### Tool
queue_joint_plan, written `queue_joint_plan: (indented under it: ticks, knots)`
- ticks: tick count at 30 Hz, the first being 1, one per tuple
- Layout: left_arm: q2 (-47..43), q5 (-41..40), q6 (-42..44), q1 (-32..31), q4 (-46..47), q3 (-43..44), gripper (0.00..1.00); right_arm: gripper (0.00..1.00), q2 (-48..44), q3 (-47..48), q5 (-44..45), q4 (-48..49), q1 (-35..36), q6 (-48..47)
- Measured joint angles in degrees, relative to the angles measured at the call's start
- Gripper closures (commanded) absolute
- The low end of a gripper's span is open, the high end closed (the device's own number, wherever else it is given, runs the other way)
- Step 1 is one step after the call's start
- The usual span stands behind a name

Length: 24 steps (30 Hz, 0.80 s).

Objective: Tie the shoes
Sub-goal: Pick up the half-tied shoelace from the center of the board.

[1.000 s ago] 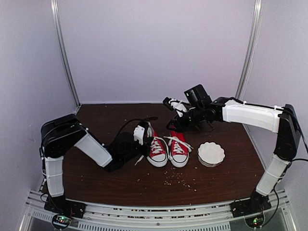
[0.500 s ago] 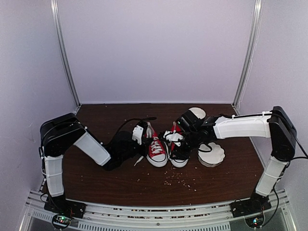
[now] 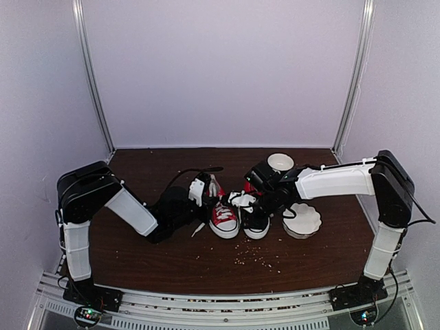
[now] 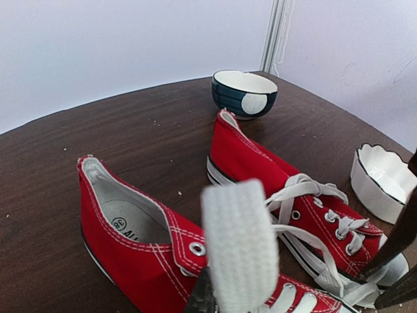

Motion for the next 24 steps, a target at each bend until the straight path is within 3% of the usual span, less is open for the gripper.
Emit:
queue_joint_plan:
  ticks: [3, 14, 24]
  knots:
    - [0.0, 0.1, 0.0, 0.0, 0.0, 0.0, 1.00, 1.00, 0.0, 0.0, 0.2, -0.7, 0.3, -0.5]
    - [0.0, 0.4, 0.0, 0.3, 0.0, 0.0, 1.00, 1.00, -3.6, -0.5, -1.6, -0.8, 0.0, 2.2]
    - [-0.3, 0.4, 0.0, 0.3, 0.1, -0.6, 1.00, 1.00, -8.9, -0.3, -8.9, 12.8, -9.3, 16.4]
